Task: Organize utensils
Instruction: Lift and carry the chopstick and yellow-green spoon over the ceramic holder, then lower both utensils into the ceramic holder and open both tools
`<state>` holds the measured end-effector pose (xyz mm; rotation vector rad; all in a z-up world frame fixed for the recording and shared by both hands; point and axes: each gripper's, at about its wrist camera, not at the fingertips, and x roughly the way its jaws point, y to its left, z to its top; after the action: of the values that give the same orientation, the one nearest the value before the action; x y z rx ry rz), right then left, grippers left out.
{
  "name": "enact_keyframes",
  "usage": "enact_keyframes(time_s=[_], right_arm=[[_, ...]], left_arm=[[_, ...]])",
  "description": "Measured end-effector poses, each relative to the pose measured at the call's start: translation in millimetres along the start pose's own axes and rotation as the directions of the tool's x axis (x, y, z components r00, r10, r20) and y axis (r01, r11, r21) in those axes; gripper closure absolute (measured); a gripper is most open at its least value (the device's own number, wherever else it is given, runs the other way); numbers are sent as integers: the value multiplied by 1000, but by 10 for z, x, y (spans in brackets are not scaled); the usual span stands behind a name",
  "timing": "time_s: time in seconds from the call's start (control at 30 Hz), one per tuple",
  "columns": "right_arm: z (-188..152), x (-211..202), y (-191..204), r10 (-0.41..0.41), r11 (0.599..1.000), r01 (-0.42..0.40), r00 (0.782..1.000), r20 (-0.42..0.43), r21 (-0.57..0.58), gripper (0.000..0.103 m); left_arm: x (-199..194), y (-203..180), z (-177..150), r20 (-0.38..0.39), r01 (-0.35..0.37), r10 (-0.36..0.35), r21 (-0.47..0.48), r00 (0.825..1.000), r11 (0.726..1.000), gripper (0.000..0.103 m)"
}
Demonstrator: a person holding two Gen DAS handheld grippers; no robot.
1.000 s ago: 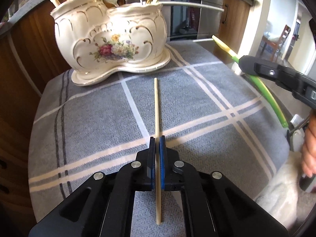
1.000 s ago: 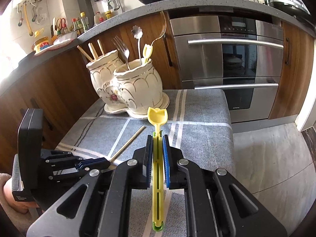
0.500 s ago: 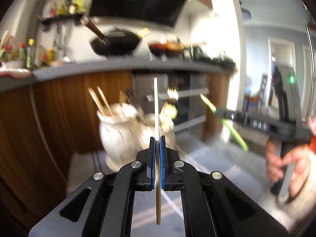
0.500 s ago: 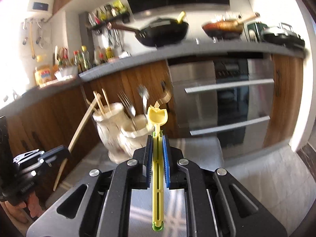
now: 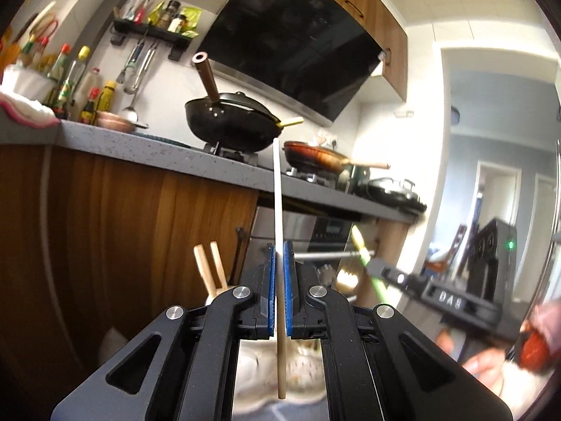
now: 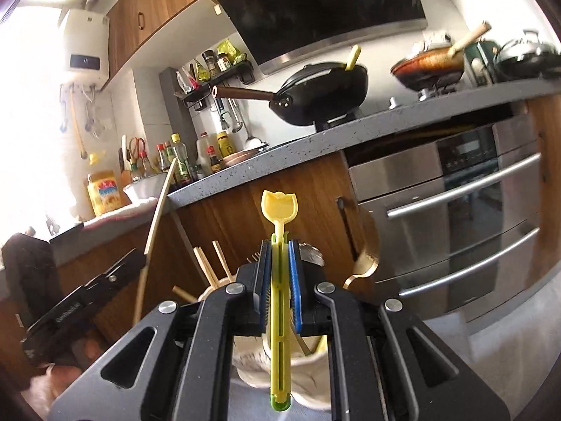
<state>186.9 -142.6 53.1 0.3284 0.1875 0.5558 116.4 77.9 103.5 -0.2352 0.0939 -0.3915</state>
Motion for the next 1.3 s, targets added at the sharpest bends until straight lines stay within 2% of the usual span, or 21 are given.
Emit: enact_keyframes(time_s=[0.27,0.53,0.63,0.83,1.07,1.3], right_arm=[[-116,435,-5,31,999,-32,999,-30,-41,93],[-300,578,-52,5,996,-7,1000,-25,-90,93],[-358,581,17,-27,988,24,1000,-16,-154,93],[-464,543,100,-38,975,31,999,-26,-222,93],[-513,394,58,-55,977,45,998,-43,-207,93],[-585,357,89,-80,972,61,994,-74,-226,93]], left_arm=[[486,226,20,33,-1,4,-61,999,998,98],[622,339,-125,14,22,-21,-69,1000,997,98],[616,359,-148,3,25,-25,-61,1000,998,98],[489,358,-181,-12,41,-41,-36,999,999,98],[323,313,-209,-29,61,-61,-5,998,998,98],[241,268,-264,-48,37,-36,33,998,999,98]])
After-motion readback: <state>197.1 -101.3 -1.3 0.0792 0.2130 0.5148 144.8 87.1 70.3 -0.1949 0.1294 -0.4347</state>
